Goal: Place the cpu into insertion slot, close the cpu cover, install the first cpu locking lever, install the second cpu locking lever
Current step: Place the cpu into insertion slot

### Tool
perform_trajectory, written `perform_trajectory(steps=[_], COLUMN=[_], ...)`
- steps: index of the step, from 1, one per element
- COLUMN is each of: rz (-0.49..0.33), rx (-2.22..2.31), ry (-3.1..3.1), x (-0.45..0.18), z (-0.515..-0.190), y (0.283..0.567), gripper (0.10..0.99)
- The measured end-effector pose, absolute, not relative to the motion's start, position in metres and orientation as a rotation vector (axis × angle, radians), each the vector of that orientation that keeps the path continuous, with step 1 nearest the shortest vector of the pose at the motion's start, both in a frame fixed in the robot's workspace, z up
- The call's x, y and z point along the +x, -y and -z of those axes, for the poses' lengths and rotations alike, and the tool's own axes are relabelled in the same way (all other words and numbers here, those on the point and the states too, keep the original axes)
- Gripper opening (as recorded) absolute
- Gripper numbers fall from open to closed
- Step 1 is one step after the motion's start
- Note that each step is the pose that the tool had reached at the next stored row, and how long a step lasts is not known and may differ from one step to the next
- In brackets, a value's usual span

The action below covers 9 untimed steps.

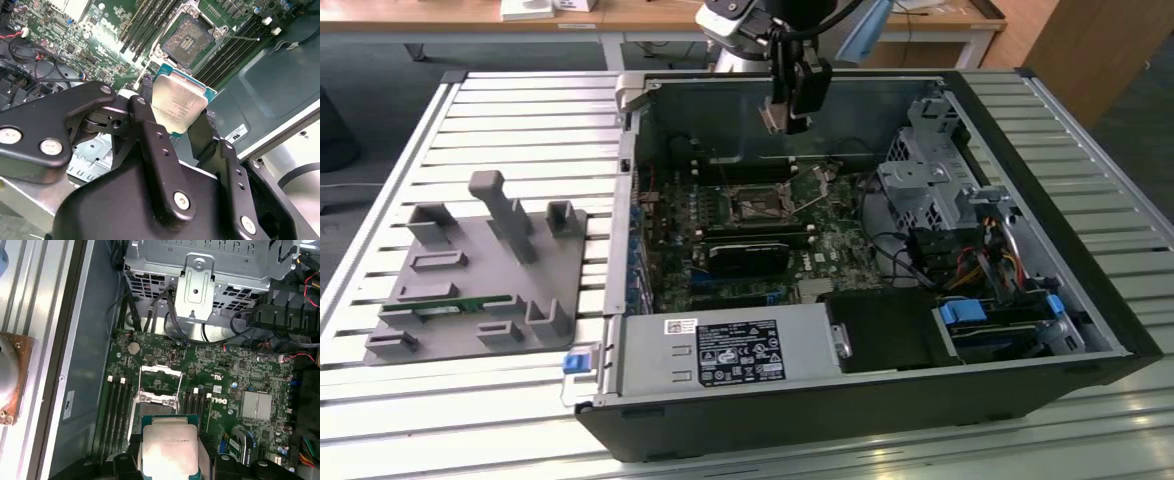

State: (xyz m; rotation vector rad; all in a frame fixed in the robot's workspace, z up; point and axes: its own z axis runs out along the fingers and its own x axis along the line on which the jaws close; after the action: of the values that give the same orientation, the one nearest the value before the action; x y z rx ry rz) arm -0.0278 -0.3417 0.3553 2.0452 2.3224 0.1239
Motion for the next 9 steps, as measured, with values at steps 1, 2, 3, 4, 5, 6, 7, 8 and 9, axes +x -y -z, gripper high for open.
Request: perform_trajectory(steps=[1, 2, 3, 4, 5, 6, 7, 8, 9], rz=[-0.124, -0.124, -0.124, -0.124, -0.124, -0.124, -0.124, -0.124, -0.124], rx=[2.047, 2.047, 2.047, 2.047, 2.047, 2.047, 2.047, 2.047, 2.047], ry=[-2.321, -2.321, -2.321, -2.321, -2.321, -2.321, -2.321, -2.321, -2.321], x=[-0.0278, -0.0277, -0.0277, -0.0278, -0.0278, -0.0277, -0.0277, -0.0277, -0.0277], z=[-0.3553, -0.3553, -0.3553, -0.3553, -0.3553, -0.3553, -0.3553, -0.3553, -0.3552], y=[0.3417, 0.3417, 0.3417, 0.3417, 0.3417, 0.3417, 0.3416, 0.3417, 0.3416], gripper=[0.533, 0.533, 0.533, 0.533, 0.533, 0.533, 0.533, 0.533, 0.533])
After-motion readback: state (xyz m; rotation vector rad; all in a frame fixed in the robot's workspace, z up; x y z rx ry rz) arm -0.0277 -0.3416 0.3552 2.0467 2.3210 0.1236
